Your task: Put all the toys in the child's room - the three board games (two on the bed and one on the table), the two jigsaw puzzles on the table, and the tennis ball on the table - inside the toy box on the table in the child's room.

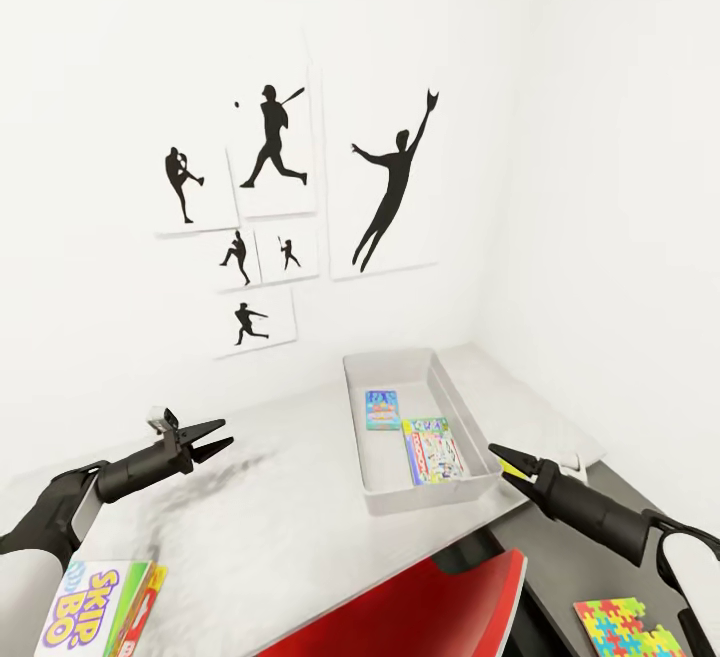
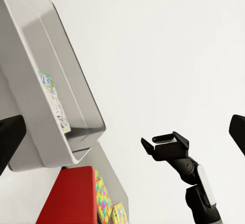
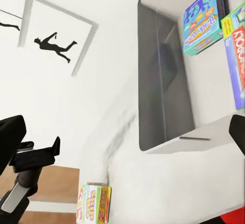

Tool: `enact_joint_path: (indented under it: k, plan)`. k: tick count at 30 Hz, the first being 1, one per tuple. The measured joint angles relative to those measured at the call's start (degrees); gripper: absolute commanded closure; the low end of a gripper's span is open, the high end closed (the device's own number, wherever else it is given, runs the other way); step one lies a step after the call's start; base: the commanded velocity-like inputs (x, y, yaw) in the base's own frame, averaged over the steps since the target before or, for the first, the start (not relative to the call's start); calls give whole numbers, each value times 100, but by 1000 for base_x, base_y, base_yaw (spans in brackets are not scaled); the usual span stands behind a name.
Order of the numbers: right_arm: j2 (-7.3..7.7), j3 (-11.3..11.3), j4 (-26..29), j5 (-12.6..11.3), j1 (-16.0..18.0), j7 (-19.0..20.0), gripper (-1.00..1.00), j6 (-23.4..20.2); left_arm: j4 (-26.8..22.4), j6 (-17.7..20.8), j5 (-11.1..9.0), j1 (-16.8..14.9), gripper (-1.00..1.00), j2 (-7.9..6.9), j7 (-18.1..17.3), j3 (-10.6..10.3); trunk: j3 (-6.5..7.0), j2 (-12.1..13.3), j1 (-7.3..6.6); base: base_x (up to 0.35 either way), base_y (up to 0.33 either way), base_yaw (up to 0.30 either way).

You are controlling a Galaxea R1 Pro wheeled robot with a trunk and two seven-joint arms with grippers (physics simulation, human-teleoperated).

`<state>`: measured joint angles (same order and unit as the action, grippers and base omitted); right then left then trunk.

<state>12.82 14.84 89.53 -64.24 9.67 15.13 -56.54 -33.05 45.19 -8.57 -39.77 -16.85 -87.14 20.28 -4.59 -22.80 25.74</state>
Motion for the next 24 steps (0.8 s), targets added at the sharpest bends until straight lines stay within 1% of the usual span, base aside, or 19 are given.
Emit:
enact_joint_path:
  k: [4,6,8,12,24]
  plan:
    - [-5,1,-56,118,2,-3,-100,64,0,0,0,0,-100,-11,0,5,37,0,0,0,0,0]
    - [-6,2,-193,180,2,11,-100,277,0,0,0,0,-100,-23,0,12,54,0,0,0,0,0]
    - [-3,2,-273,188,2,25,-100,391,0,0,0,0,-100,-26,0,14,70,0,0,0,0,0]
    - [0,11,-320,190,8,56,-100,484,0,0,-2,3,-100,-26,-2,20,102,0,0,0,0,0]
    - [3,21,-332,179,11,73,-100,518,0,0,-6,1,-100,-1,-26,6,211,0,0,0,0,0]
